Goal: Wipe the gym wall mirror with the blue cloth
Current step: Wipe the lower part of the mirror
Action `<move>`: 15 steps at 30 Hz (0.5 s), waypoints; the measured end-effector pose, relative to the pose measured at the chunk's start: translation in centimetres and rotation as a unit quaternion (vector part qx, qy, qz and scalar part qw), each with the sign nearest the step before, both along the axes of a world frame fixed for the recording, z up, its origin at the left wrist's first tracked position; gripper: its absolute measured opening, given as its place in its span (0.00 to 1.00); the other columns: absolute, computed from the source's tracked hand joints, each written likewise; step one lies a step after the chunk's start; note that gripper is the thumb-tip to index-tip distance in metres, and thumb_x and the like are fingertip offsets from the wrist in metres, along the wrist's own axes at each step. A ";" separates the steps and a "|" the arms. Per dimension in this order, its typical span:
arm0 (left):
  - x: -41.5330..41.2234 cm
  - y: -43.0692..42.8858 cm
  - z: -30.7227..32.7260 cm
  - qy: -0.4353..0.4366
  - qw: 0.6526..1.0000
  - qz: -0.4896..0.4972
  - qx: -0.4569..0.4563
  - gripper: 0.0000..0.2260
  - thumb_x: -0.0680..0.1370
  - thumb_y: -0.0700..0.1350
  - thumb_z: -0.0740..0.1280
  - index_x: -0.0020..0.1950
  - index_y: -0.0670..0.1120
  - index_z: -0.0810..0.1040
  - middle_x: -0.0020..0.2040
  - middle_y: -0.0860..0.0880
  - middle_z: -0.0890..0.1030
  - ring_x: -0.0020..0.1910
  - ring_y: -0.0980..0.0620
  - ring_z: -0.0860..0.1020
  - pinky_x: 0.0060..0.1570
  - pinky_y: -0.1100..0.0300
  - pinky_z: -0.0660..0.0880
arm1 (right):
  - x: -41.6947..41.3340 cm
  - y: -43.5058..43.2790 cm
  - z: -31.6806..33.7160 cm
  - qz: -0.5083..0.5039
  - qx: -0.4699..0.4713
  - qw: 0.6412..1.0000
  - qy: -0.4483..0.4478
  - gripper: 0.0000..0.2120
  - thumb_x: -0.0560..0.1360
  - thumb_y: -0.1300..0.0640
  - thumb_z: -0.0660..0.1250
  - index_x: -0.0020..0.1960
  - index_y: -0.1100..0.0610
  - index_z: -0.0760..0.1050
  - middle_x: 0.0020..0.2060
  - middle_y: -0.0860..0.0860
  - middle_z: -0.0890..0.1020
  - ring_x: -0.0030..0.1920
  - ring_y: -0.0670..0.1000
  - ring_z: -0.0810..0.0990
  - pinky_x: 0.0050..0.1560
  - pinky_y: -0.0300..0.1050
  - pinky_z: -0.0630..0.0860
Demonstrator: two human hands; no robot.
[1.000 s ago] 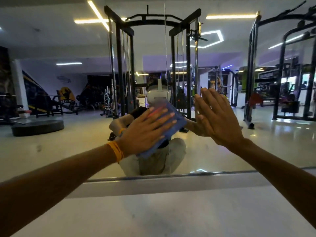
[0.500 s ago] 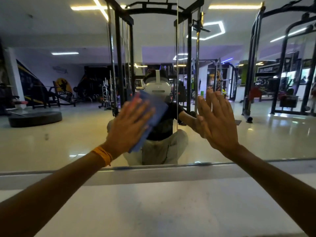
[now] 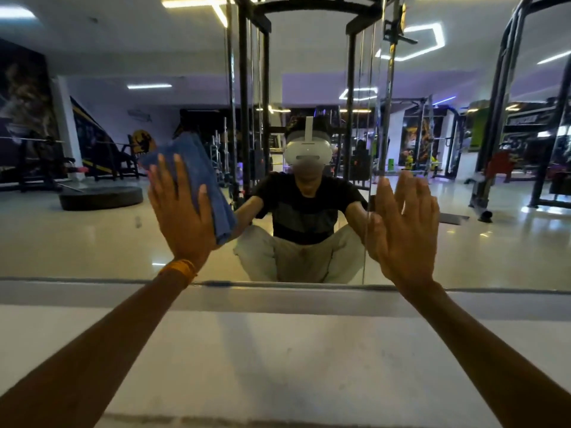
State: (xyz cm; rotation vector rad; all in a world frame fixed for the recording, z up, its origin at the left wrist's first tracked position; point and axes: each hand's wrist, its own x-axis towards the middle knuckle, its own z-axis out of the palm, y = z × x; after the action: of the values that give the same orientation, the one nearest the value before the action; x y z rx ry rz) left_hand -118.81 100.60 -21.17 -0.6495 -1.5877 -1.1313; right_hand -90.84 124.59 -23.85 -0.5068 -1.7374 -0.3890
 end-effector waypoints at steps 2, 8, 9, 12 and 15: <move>-0.2 -0.9 -0.2 -0.079 0.994 0.010 0.071 0.29 0.87 0.57 0.50 0.83 0.40 0.55 0.83 0.37 0.55 0.82 0.35 0.52 0.81 0.40 0.48 | -0.2 -0.6 -0.7 0.018 0.016 0.999 -0.028 0.28 0.86 0.48 0.55 0.83 0.56 0.58 0.83 0.58 0.52 0.83 0.60 0.48 0.80 0.64 0.50; 5.2 3.8 -4.1 0.102 0.984 -0.035 -0.139 0.29 0.86 0.57 0.49 0.84 0.45 0.50 0.83 0.40 0.51 0.83 0.44 0.43 0.81 0.44 0.42 | -5.3 -4.1 -1.6 -0.002 -0.001 0.999 -0.035 0.29 0.86 0.44 0.54 0.83 0.53 0.55 0.83 0.58 0.50 0.83 0.62 0.47 0.79 0.69 0.47; 3.6 2.3 -3.5 0.102 0.985 -0.037 -0.132 0.29 0.87 0.57 0.50 0.84 0.44 0.50 0.83 0.39 0.51 0.83 0.44 0.43 0.81 0.44 0.42 | -5.7 -4.2 -1.3 -0.004 0.005 0.999 -0.041 0.29 0.86 0.44 0.54 0.84 0.53 0.54 0.83 0.57 0.50 0.83 0.62 0.47 0.79 0.69 0.48; -2.1 -3.5 -2.6 -0.026 0.999 -0.039 -0.022 0.29 0.86 0.54 0.54 0.83 0.41 0.54 0.83 0.37 0.54 0.83 0.38 0.51 0.80 0.37 0.51 | -6.4 -4.5 -1.4 -0.014 0.015 0.998 -0.051 0.30 0.86 0.44 0.55 0.84 0.54 0.53 0.83 0.57 0.50 0.83 0.62 0.46 0.79 0.69 0.48; -3.6 -5.3 -3.7 -0.091 0.994 -0.018 0.050 0.30 0.87 0.56 0.52 0.83 0.38 0.55 0.83 0.35 0.53 0.82 0.33 0.50 0.78 0.33 0.51 | -6.7 -5.0 -1.4 -0.018 0.000 0.999 -0.039 0.30 0.86 0.44 0.55 0.84 0.54 0.54 0.83 0.58 0.51 0.83 0.61 0.46 0.80 0.67 0.47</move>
State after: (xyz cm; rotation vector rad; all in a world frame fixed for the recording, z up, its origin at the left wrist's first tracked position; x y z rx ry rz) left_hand -122.36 95.27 -24.90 -0.5223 -1.6670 -1.3182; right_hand -97.57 119.57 -25.26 -0.5299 -1.8046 -0.4402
